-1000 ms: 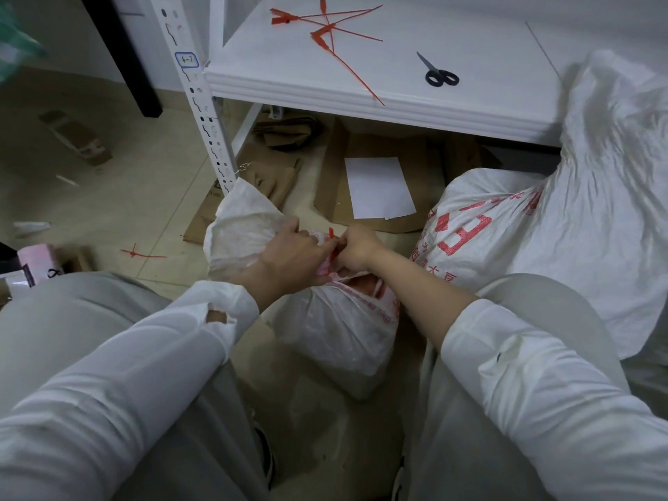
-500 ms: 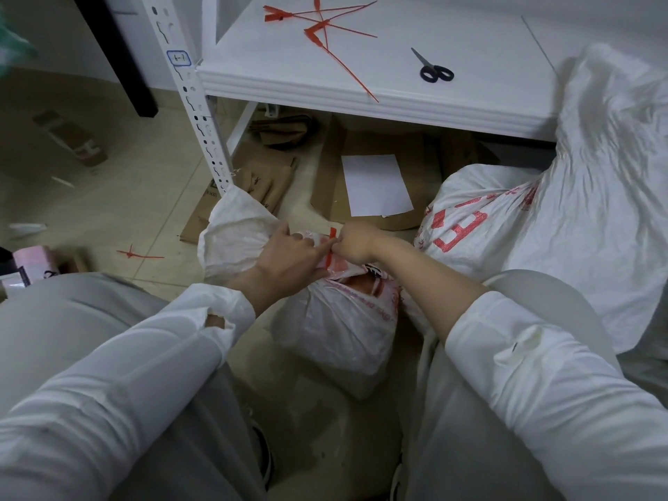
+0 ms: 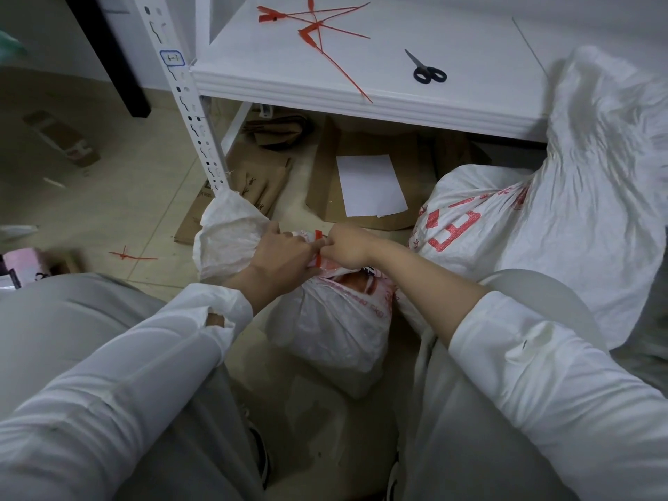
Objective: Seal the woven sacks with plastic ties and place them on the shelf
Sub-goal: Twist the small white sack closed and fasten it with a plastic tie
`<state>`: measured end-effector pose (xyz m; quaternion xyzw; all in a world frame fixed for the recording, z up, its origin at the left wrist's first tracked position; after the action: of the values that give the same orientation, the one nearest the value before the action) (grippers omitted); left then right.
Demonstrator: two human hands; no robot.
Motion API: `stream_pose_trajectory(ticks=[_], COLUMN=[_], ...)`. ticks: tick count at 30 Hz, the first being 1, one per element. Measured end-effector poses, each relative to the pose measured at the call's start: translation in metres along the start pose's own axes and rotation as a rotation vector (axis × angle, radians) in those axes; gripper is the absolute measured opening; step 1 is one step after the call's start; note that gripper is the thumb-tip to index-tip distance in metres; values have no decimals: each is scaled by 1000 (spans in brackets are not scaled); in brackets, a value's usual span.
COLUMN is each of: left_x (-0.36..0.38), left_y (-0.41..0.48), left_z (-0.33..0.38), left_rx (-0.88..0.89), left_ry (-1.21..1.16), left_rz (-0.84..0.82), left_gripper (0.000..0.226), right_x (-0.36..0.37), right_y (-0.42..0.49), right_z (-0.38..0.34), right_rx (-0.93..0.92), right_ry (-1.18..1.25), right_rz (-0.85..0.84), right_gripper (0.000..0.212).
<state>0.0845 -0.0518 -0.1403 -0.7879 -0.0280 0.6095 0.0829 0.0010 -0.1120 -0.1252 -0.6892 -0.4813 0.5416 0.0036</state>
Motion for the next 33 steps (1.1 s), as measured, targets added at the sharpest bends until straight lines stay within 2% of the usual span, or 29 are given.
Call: stream_pose_trajectory(ticks=[4,8,11,13,17,18,22,25,28,33], left_x=[3,1,1,0,-2,-2,-6,-9,-10,2], left_y=[4,2,3,4,2,2,2,1,1,1], left_z=[-3,6,8,7,6,5,2,-1,-3,-12], left_rx=[36,93,100,89,60,53,7,-36,-62,-126], left_ry=[33,57,73,64,38,40,-10,-94,-122,-162], left_rz=[-3,44,57,57,53,47,76,61,58,15], left_gripper=[59,56,48,46,45,45,38,29,27,36], right_x=[1,4,6,12,18,18,18,19,18,19], right_y=[0,-1,-1,5,18,19,20,16,12,3], right_z=[8,15,5,1,7,8,12,10,7,-8], right_rx=[45,126,130,141,253,263,281,277,244,149], right_ry=[-49,-192,-183,-82,250,293,434,530,536,489], right_rz=[33,35,101,119,198,203,317,387,405,414], right_gripper=[41,28,18,8,48,47,22,31,25,18])
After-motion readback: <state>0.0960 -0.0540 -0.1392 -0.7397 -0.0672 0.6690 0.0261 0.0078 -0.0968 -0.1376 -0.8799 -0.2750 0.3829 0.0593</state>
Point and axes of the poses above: each hand's wrist, its own y-axis towards the middle knuckle, its own x-axis out of the palm, z = x × y, the point moved 5 cm from there along y, towards the middle knuckle, and after that the axes turned 5 degrees about -z, right-handed, at the moved point
